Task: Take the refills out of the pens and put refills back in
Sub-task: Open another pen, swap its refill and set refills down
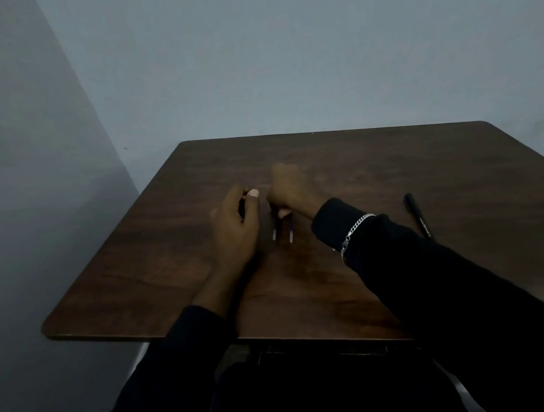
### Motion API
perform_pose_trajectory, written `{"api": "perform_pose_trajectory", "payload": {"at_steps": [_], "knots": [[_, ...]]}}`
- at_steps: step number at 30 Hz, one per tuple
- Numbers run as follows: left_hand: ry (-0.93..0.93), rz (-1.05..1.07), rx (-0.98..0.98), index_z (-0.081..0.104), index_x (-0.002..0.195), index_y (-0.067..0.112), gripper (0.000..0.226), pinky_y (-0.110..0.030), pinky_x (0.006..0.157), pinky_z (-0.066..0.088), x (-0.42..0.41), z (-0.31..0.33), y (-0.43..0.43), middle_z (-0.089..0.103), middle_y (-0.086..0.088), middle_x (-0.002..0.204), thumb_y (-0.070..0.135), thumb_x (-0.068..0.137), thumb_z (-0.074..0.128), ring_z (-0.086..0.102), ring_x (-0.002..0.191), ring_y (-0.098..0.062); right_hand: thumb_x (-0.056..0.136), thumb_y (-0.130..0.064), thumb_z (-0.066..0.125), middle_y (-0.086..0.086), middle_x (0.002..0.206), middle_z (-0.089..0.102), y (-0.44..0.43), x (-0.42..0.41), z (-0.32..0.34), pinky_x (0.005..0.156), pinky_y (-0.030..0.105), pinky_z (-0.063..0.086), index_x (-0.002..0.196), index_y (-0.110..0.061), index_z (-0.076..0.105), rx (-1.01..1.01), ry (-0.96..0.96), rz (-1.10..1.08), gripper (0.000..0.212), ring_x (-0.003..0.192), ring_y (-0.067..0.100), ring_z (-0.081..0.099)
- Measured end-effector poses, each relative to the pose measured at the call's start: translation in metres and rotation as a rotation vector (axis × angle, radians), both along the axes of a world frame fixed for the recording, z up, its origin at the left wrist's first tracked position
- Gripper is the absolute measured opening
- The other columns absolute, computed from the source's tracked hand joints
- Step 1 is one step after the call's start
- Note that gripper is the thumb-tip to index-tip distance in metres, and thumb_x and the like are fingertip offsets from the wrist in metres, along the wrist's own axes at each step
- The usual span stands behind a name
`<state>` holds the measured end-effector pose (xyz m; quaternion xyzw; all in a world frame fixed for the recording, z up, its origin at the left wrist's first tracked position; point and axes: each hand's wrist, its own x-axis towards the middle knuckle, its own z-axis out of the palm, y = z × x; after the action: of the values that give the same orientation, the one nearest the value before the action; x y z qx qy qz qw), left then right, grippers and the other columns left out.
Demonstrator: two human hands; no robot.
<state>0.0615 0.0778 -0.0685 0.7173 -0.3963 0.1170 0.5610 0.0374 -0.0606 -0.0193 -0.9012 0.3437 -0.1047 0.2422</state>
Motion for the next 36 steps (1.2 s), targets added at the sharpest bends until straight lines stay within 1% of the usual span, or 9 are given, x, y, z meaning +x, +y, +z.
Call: {"api": "perform_pose_trajectory", "payload": {"at_steps": [3, 5, 11, 17, 22, 25, 27, 31, 36], "knots": [[-0.005, -0.004, 0.014, 0.062, 0.085, 0.011, 0.028, -0.019, 0.052, 0.040, 0.003, -0.001, -0.001, 0.055, 0.006, 0.067, 0.021, 0.109, 0.053, 0.054, 0.060, -0.008, 0.084, -0.003, 0.072, 0.019, 0.093, 0.073, 0.003, 0.005, -0.006, 0.071, 0.046, 0.065, 0.081, -0.006, 0.060, -0.079, -0.008, 0.040, 0.013, 0.085, 0.033, 0.076], [-0.007, -0.016, 0.013, 0.063, 0.087, 0.011, 0.027, -0.024, 0.055, 0.043, 0.004, -0.002, 0.000, 0.057, 0.005, 0.069, 0.022, 0.109, 0.052, 0.056, 0.062, -0.010, 0.086, -0.004, 0.069, 0.017, 0.095, 0.073, 0.003, 0.005, -0.008, 0.072, 0.042, 0.065, 0.078, -0.009, 0.057, -0.117, -0.007, 0.063, 0.016, 0.087, 0.032, 0.075], [-0.032, -0.014, -0.007, 0.064, 0.087, 0.008, 0.027, -0.031, 0.056, 0.046, 0.002, -0.001, 0.002, 0.062, 0.000, 0.070, 0.020, 0.109, 0.053, 0.060, 0.066, -0.017, 0.094, -0.009, 0.065, 0.016, 0.106, 0.070, 0.003, 0.003, -0.009, 0.071, 0.033, 0.055, 0.097, -0.006, 0.064, -0.172, 0.009, 0.082, 0.004, 0.098, 0.030, 0.071], [-0.014, -0.028, -0.003, 0.062, 0.085, 0.015, 0.025, -0.017, 0.053, 0.040, 0.000, -0.001, 0.001, 0.057, 0.006, 0.069, 0.020, 0.109, 0.053, 0.056, 0.062, -0.010, 0.094, -0.008, 0.066, 0.016, 0.104, 0.071, 0.005, -0.003, -0.004, 0.080, 0.041, 0.063, 0.089, -0.008, 0.061, -0.151, 0.027, 0.055, 0.007, 0.095, 0.031, 0.073], [0.016, -0.059, -0.010, 0.062, 0.083, 0.013, 0.029, -0.016, 0.053, 0.040, 0.000, -0.001, 0.003, 0.059, -0.001, 0.069, 0.019, 0.109, 0.050, 0.056, 0.062, -0.014, 0.091, -0.014, 0.077, 0.011, 0.084, 0.074, 0.001, -0.012, 0.016, 0.066, 0.034, 0.065, 0.078, -0.013, 0.059, 0.005, -0.007, 0.000, 0.022, 0.069, 0.018, 0.075], [0.031, -0.065, -0.015, 0.064, 0.082, 0.005, 0.033, -0.027, 0.053, 0.040, 0.002, -0.003, 0.004, 0.058, -0.009, 0.066, 0.015, 0.108, 0.046, 0.055, 0.061, -0.022, 0.091, -0.013, 0.077, 0.008, 0.070, 0.068, -0.004, -0.029, 0.042, 0.042, 0.018, 0.053, 0.073, -0.009, 0.059, 0.098, -0.079, -0.031, 0.026, 0.044, 0.008, 0.065], [0.039, -0.069, -0.010, 0.065, 0.080, 0.007, 0.034, -0.028, 0.055, 0.041, 0.002, -0.004, 0.005, 0.058, -0.009, 0.065, 0.013, 0.106, 0.045, 0.055, 0.061, -0.021, 0.090, -0.009, 0.078, 0.008, 0.064, 0.067, -0.010, -0.046, 0.058, 0.035, 0.017, 0.049, 0.070, -0.007, 0.061, 0.133, -0.100, -0.053, 0.026, 0.035, 0.007, 0.061], [0.016, -0.094, -0.019, 0.062, 0.074, 0.007, 0.035, -0.030, 0.053, 0.039, -0.001, -0.003, 0.004, 0.056, -0.009, 0.062, 0.013, 0.104, 0.045, 0.053, 0.058, -0.023, 0.091, -0.008, 0.076, 0.013, 0.082, 0.075, -0.022, -0.073, 0.067, 0.056, 0.025, 0.060, 0.086, 0.000, 0.070, 0.148, 0.046, -0.081, 0.011, 0.058, 0.017, 0.068], [-0.049, -0.116, -0.006, 0.060, 0.075, 0.005, 0.035, -0.034, 0.053, 0.039, -0.006, -0.003, 0.005, 0.056, -0.006, 0.062, 0.017, 0.104, 0.044, 0.052, 0.057, -0.021, 0.095, -0.012, 0.072, 0.016, 0.105, 0.078, -0.020, -0.084, 0.046, 0.094, 0.042, 0.060, 0.106, 0.001, 0.075, 0.171, 0.337, -0.106, 0.017, 0.095, 0.025, 0.077]]}}
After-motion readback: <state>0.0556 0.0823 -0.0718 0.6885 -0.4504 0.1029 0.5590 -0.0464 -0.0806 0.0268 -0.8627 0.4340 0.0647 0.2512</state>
